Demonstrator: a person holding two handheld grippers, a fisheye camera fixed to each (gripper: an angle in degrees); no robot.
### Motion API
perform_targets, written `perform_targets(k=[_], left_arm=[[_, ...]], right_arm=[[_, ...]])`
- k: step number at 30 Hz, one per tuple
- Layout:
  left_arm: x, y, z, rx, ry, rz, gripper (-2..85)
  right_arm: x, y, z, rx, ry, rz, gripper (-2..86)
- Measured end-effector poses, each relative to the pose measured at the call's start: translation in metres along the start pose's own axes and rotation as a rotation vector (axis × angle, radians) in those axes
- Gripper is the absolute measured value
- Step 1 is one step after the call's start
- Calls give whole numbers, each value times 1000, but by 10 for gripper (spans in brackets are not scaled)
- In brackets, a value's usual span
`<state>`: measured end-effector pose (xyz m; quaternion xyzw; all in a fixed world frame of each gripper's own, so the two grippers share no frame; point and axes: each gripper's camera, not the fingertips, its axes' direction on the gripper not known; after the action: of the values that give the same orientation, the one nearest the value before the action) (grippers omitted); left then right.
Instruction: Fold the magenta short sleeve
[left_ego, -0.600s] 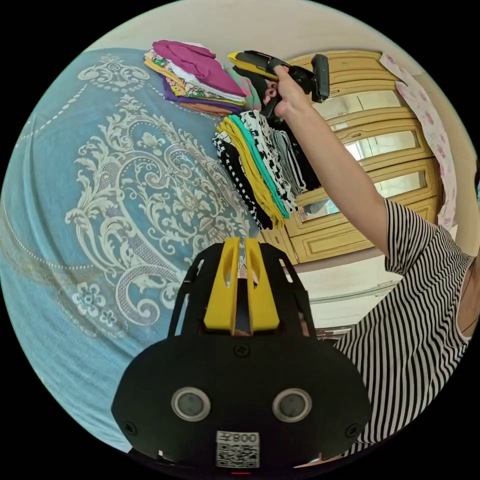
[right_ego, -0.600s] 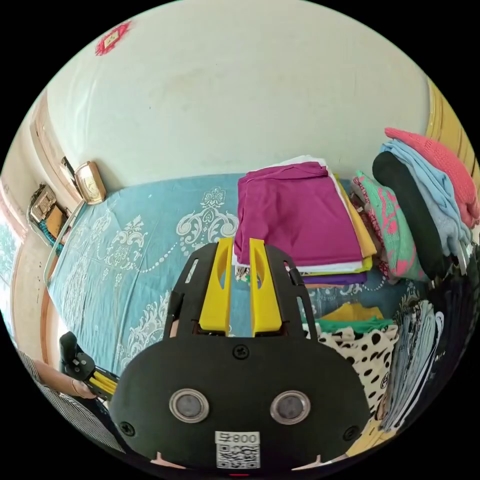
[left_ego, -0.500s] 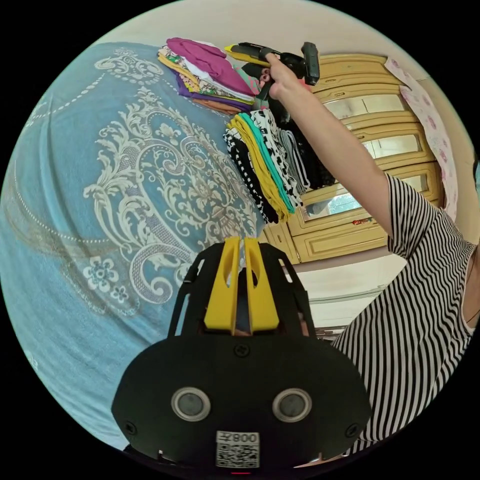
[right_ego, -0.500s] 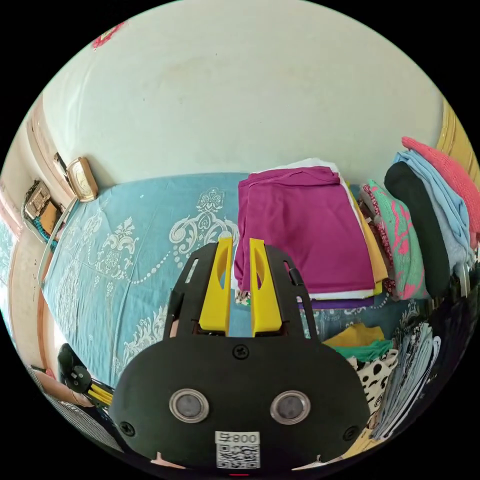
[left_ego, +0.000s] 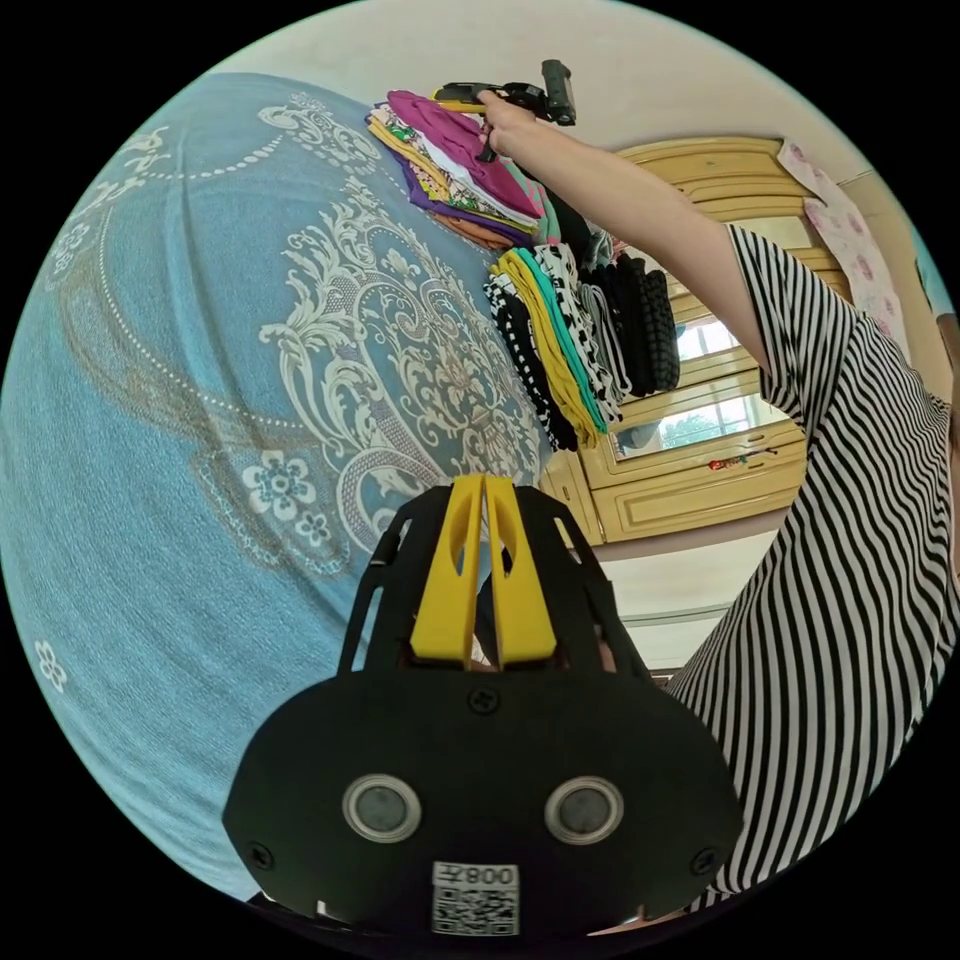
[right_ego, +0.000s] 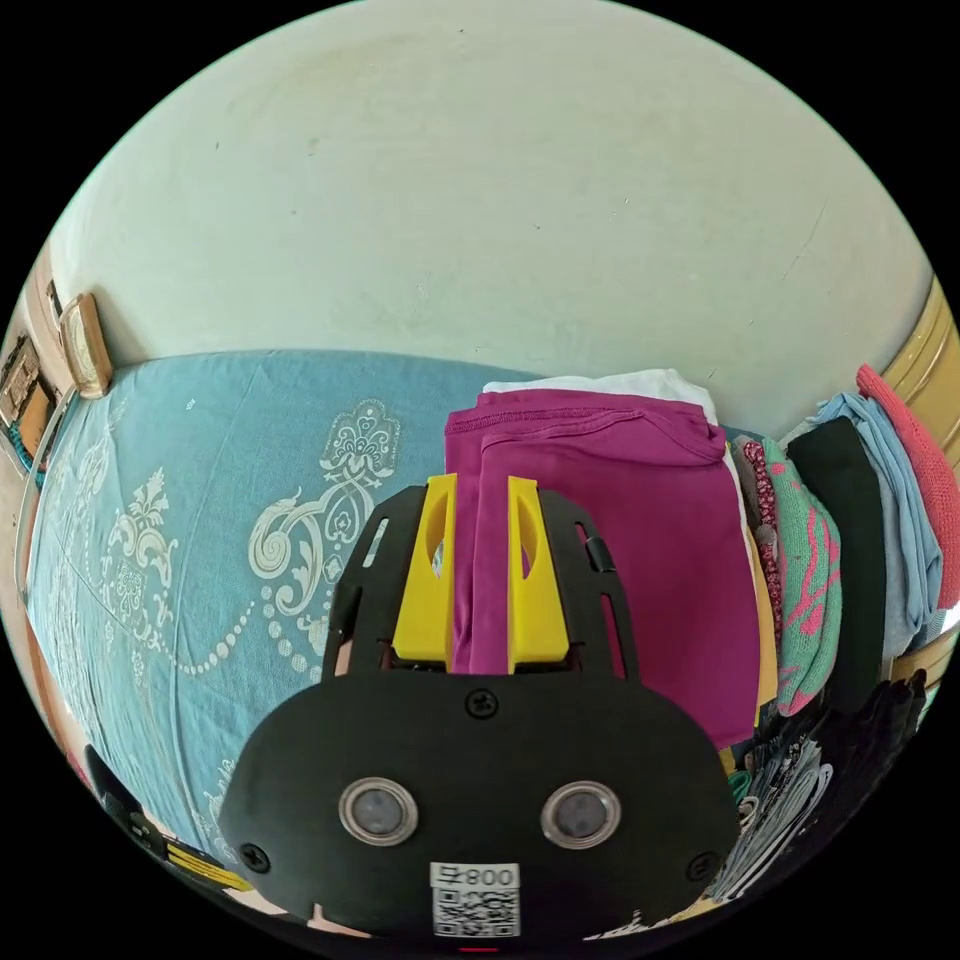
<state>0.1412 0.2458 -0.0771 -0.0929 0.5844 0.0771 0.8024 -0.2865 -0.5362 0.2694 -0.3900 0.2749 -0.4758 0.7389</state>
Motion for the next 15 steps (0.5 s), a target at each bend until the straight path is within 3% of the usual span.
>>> perform_targets(k=[9, 15], left_arm=[[-53, 57, 7, -15, 46, -3, 2], [-75, 95, 0, 11, 54, 12, 2]], right_arm=[[-1, -48, 35, -37, 113, 43, 21], [36, -56, 0, 25, -41, 104, 5]])
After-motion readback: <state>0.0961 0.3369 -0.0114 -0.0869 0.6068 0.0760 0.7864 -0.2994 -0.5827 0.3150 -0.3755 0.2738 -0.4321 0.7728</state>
